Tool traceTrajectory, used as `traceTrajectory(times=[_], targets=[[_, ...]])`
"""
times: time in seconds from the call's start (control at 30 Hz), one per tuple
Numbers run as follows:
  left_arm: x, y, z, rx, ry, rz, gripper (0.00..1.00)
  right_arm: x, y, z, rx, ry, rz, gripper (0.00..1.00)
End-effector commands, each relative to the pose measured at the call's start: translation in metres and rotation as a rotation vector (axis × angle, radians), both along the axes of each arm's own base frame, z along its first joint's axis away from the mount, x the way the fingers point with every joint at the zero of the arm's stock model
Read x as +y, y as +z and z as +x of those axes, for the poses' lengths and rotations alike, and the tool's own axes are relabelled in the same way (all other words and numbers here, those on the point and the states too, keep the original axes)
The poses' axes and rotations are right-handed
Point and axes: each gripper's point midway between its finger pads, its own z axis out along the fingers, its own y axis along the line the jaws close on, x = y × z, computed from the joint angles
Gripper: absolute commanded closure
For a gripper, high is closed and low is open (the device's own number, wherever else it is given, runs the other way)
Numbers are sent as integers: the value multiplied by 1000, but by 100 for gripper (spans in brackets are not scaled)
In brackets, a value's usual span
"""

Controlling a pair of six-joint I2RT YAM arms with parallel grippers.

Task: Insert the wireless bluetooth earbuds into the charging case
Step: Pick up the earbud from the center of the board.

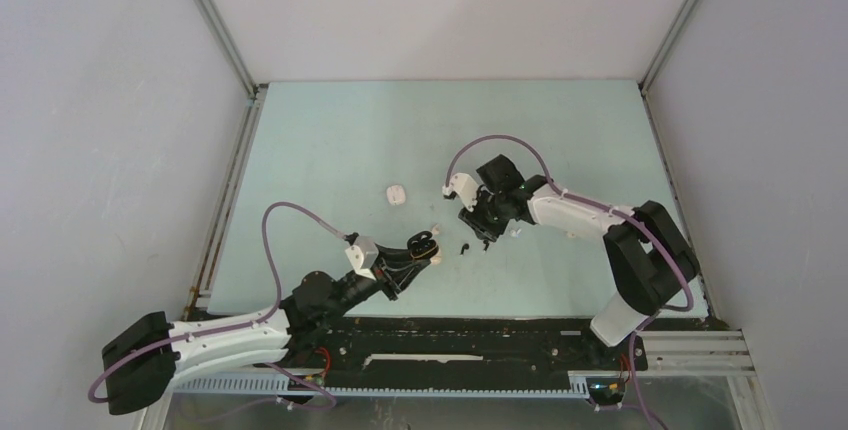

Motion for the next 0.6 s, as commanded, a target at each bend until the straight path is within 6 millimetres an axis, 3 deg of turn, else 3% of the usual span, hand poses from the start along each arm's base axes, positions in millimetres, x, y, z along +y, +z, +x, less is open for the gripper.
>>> traceTrajectory(times=[0.0, 0.57], targets=[[11, -35, -4, 40, 11, 46, 100, 4, -1, 3, 91, -143, -15, 65], [12, -38, -6, 48, 7, 47, 100, -2, -22, -2, 181, -209, -124, 68]])
